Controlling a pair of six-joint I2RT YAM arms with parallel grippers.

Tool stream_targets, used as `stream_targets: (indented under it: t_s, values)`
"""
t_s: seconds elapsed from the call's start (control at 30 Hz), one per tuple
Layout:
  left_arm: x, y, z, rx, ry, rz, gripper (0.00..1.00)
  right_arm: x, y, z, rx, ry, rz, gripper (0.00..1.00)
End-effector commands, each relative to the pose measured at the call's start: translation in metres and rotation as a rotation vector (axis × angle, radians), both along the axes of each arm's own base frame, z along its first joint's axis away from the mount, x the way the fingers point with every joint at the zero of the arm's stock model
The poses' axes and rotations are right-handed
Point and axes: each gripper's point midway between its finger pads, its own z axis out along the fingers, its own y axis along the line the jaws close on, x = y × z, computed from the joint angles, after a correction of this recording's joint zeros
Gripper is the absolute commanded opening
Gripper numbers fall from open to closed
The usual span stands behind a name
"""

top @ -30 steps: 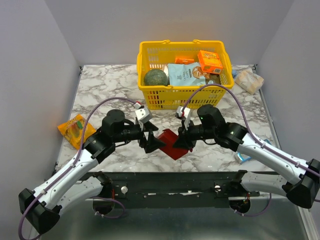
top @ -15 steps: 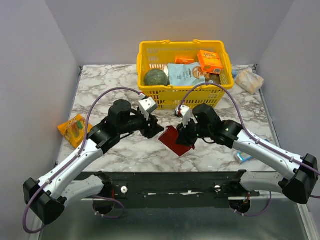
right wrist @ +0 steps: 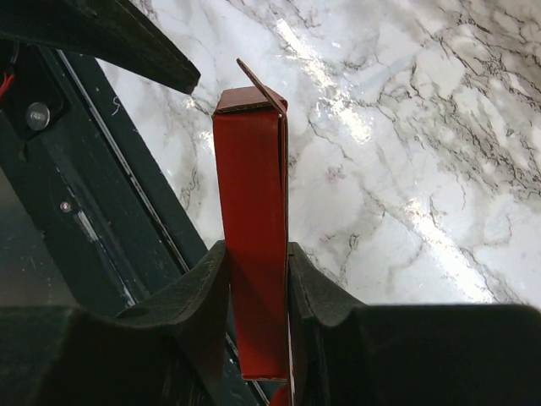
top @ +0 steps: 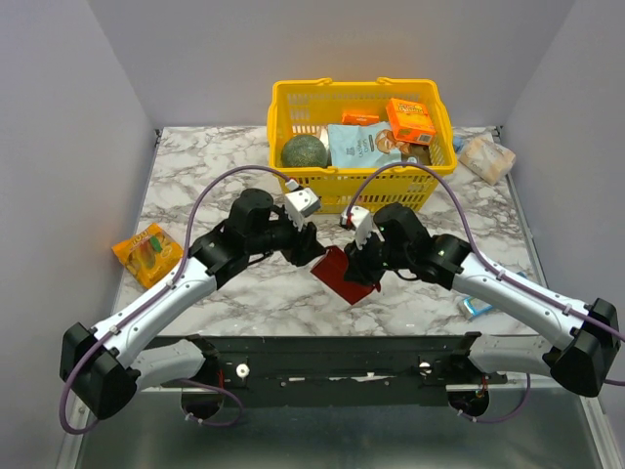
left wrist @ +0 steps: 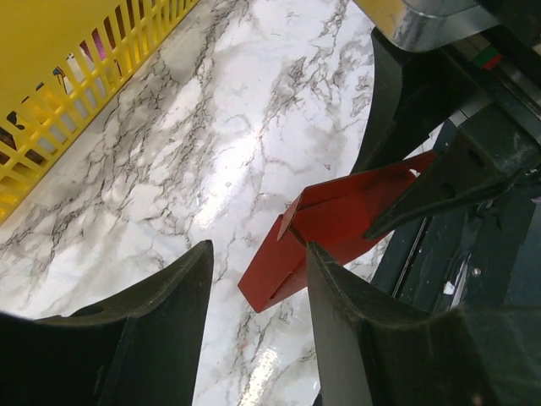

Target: Fold the paper box

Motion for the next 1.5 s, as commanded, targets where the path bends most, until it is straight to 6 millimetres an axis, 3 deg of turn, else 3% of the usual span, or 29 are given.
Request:
stream_targets:
  t_s: [0.0,0.37,1.1,1.47]
  values:
    - [0.007,-0.012,0.023,-0.04,-0.063,-0.024,0.55,0.002,-0.002,0.0,-0.031,-0.034,0.019,0.28]
    - [0.006,-0.027,0.015,-0.026,-0.035,-0.073,0.48,0.0,-0.002,-0.003,-0.038,-0.033,0.029,0.28]
    - [-0.004,-0.032,0.003,0.01,-0.014,-0.119,0.31,0.001,-0.002,-0.005,-0.045,-0.031,0.022,0.27]
    - [-0.011,-0.036,-0.009,0.053,0.012,-0.13,0.07,0.01,-0.009,-0.007,-0.077,-0.06,-0.028,0.26]
